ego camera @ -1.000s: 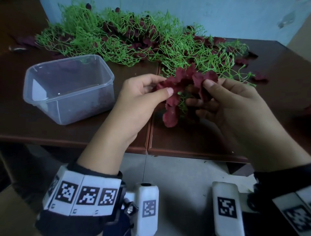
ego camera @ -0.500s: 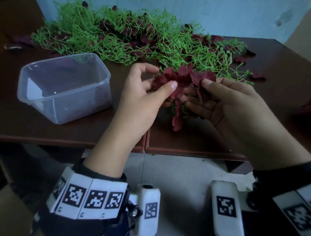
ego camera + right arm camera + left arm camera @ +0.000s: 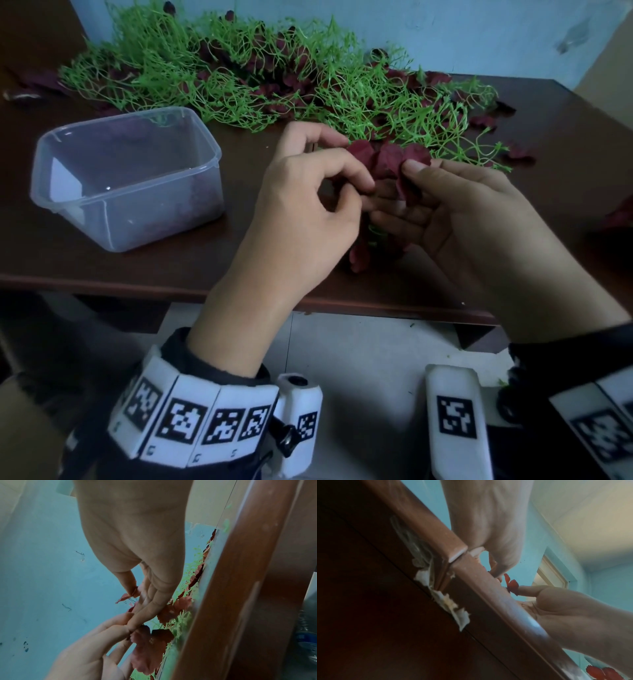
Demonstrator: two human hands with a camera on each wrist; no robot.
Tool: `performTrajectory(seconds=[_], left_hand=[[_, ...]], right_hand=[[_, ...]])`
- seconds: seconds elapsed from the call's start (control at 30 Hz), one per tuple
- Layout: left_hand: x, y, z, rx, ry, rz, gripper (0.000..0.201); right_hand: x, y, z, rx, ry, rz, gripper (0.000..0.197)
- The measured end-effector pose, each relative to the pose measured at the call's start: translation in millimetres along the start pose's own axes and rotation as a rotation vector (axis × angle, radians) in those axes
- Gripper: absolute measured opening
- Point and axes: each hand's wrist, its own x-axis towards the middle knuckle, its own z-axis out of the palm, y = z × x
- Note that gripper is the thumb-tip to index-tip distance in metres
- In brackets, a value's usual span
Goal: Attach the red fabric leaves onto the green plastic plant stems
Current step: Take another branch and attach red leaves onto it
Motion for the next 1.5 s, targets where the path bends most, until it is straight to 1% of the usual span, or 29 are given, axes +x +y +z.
performTrajectory(seconds=[0.1, 0.17, 0.23, 0.27, 0.33, 0.4, 0.63, 0.77, 0.87, 0.93, 1.07, 1.17, 1.23, 1.33, 1.5], left_hand=[[-1, 1, 0, -0.027, -0.032, -0.047, 0.011], [-1, 2, 1, -0.010, -0.036, -0.052, 0.008], [-2, 1, 4, 0.021, -0.006, -0.049, 0.007], [-1, 1, 5, 0.028, 0.018, -0.048, 0.008], [-1, 0, 7, 0.043, 0.059, -0.047, 0.009], [0, -1, 8, 0.058, 0.075, -0.045, 0.009], [-1, 5, 7, 0.131, 0.036, -0.050, 0.010], [-1, 7, 5, 0.092, 0.038, -0.029, 0.003], [0, 5, 6, 0.023, 0.028, -0.086, 0.007], [0, 3, 6, -0.022, -0.013, -0.089, 0.011], [-1, 2, 6, -0.023, -0.130, -0.054, 0.016], [-2, 3, 7, -0.017, -0.180, -0.066, 0.015], [-2, 2, 5, -0.007, -0.196, -0.070, 0.011], [-1, 1, 2, -0.018, -0.204, -0.073, 0.004], [0, -4, 3, -0.058, -0.148, -0.055, 0.005]], right_hand=[[0, 0, -3, 0.032, 0.004, 0.013, 0.019], [1, 0, -4, 0.063, 0.003, 0.025, 0.027], [1, 1, -5, 0.059, 0.008, 0.041, 0.035], [1, 1, -5, 0.050, 0.003, 0.048, 0.032], [0, 0, -6, 0.026, -0.013, 0.056, 0.018], [0, 1, -5, 0.010, -0.021, 0.046, 0.013], [0, 2, -7, 0.011, -0.035, 0.030, 0.013], [2, 2, -7, 0.027, -0.007, -0.004, 0.020], [4, 3, -6, -0.001, 0.018, -0.019, 0.014], [4, 3, -6, -0.013, 0.020, -0.019, 0.012], [2, 3, -6, -0.030, -0.011, -0.011, 0.016], [1, 2, -5, -0.035, -0.028, -0.010, 0.015], [1, 2, -5, -0.021, -0.033, -0.008, 0.013], [2, 2, -6, -0.012, -0.034, -0.016, 0.012], [2, 2, -8, -0.030, -0.051, -0.022, 0.015]])
